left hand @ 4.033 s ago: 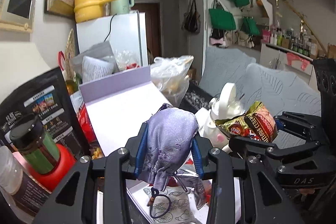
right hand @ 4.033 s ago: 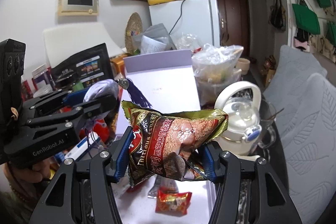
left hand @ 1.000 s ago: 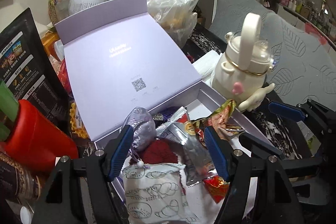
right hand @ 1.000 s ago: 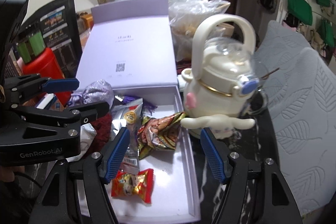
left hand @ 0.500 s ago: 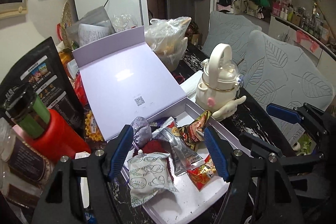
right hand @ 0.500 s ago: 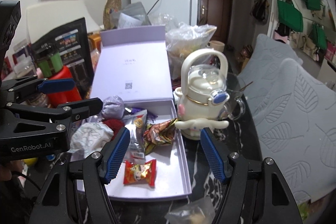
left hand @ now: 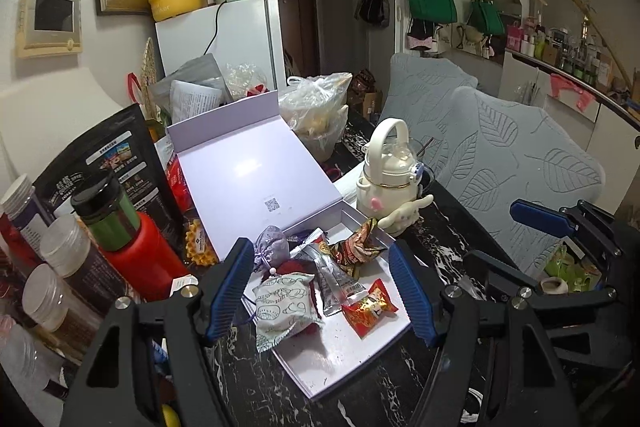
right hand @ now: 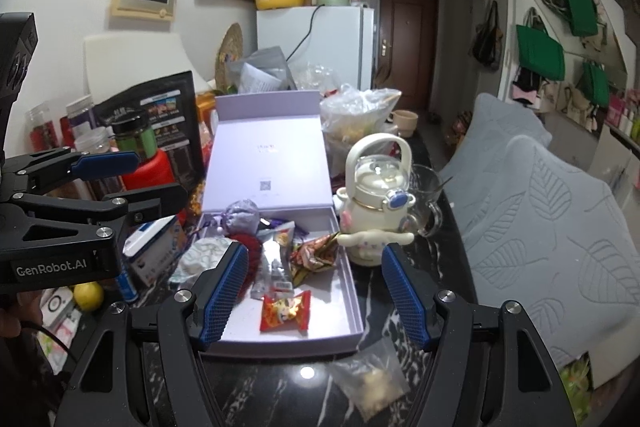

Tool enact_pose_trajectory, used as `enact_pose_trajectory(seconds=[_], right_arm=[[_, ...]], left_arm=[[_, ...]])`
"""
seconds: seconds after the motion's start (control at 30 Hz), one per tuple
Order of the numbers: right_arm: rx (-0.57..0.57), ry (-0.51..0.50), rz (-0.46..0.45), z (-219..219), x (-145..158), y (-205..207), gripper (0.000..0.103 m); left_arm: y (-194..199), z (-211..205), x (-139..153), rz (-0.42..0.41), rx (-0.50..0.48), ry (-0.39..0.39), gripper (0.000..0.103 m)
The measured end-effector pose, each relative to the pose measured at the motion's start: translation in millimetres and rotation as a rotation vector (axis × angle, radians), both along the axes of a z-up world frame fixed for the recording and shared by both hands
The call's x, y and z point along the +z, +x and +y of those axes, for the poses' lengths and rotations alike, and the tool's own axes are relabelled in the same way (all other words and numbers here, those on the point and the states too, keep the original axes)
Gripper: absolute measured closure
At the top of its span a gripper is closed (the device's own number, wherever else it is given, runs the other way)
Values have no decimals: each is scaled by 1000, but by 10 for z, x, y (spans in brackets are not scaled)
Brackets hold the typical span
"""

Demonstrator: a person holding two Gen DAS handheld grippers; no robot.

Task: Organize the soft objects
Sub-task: 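Withdraw both grippers from the box toward the clear bag and white cable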

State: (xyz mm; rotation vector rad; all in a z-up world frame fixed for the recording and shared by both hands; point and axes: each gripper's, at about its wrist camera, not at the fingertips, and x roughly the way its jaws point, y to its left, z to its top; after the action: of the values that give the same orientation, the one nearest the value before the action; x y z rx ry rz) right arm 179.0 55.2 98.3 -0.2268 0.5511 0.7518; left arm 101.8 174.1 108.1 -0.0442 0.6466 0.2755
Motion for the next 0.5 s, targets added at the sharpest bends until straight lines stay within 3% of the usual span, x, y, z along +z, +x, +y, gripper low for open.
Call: enact_pose_trajectory(seconds=[0.43, 0.5], right_arm=[[-15, 16, -29, -312, 67, -470, 33], [-21, 17, -29, -362, 48, -531, 33]], left_arm=[[-500, -298, 78, -41, -31, 7, 33], [-572, -341, 57, -44, -35, 2, 27]])
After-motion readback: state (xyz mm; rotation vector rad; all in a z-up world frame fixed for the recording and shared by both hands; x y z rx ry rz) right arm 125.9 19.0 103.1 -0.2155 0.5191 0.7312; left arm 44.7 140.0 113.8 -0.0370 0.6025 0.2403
